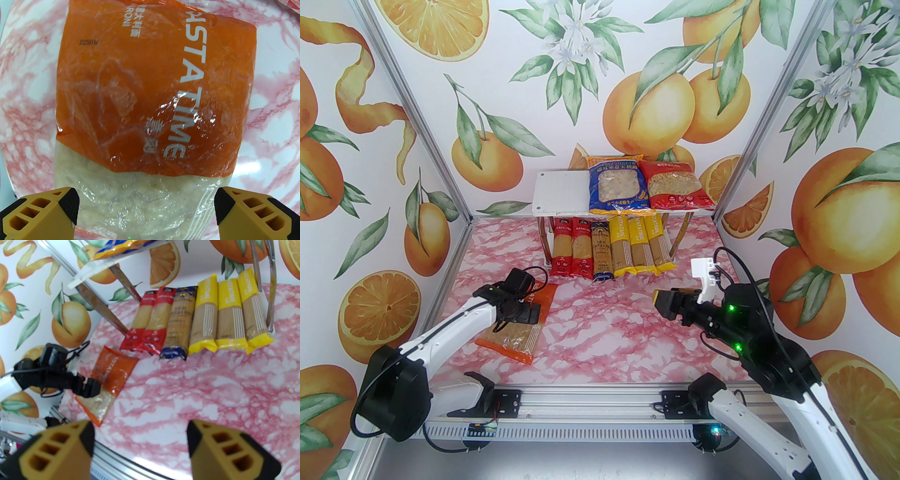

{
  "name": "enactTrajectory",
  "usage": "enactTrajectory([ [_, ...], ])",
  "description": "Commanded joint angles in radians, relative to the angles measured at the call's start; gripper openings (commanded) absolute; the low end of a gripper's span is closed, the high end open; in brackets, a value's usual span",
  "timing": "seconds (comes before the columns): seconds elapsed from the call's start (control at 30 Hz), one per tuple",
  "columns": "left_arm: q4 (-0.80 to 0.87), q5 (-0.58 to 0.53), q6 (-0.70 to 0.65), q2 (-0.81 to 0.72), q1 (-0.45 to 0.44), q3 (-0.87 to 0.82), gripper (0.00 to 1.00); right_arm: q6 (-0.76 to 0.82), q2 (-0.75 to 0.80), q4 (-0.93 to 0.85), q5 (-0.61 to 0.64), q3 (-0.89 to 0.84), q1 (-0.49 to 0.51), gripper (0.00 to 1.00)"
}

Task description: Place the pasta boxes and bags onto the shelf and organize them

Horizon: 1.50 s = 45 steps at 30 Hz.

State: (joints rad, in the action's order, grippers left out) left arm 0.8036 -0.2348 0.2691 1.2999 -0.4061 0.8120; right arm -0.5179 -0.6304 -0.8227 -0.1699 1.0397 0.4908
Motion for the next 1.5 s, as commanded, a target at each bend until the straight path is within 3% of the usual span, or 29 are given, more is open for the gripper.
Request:
enactTrajectory([
  [0.0,-0.038,0.015,-0.054,0.042,0.012,0.032,1.0,0.05,-0.013,-0.035,-0.01,0.021,0.004,0.71],
  [0.43,-0.054,0.118,-0.102,0.215,0.115,0.071,1.0,0.079,-0.031,-0.038,0.035,0.033,0.003,0.73],
  [0.7,-0.067,0.189,-0.108,0.293,0.131,0.072,0.98,0.087,-0.052,-0.05,0.05,0.043,0.002,0.73],
  [0.9,-0.088,0.241,-0.11,0.331,0.137,0.057,0.72,0.085,-0.054,-0.061,0.059,0.042,0.003,0.73],
  [1.0,-0.104,0.279,-0.112,0.34,0.144,0.048,0.51,0.085,-0.052,-0.069,0.067,0.045,0.002,0.74],
  [1.1,-0.115,0.341,-0.113,0.346,0.169,0.041,0.24,0.084,-0.049,-0.074,0.072,0.046,0.002,0.73],
  [1.3,-0.122,0.349,-0.111,0.328,0.176,0.036,0.19,0.082,-0.048,-0.077,0.076,0.046,0.002,0.74],
  [1.33,-0.12,0.346,-0.114,0.317,0.176,0.037,0.16,0.082,-0.048,-0.078,0.079,0.047,0.003,0.74],
  [1.37,-0.106,0.349,-0.129,0.275,0.177,0.045,0.0,0.079,-0.047,-0.076,0.089,0.043,0.002,0.74],
  [1.47,-0.112,0.35,-0.127,0.228,0.177,0.05,0.0,0.076,-0.049,-0.07,0.095,0.039,0.002,0.74],
])
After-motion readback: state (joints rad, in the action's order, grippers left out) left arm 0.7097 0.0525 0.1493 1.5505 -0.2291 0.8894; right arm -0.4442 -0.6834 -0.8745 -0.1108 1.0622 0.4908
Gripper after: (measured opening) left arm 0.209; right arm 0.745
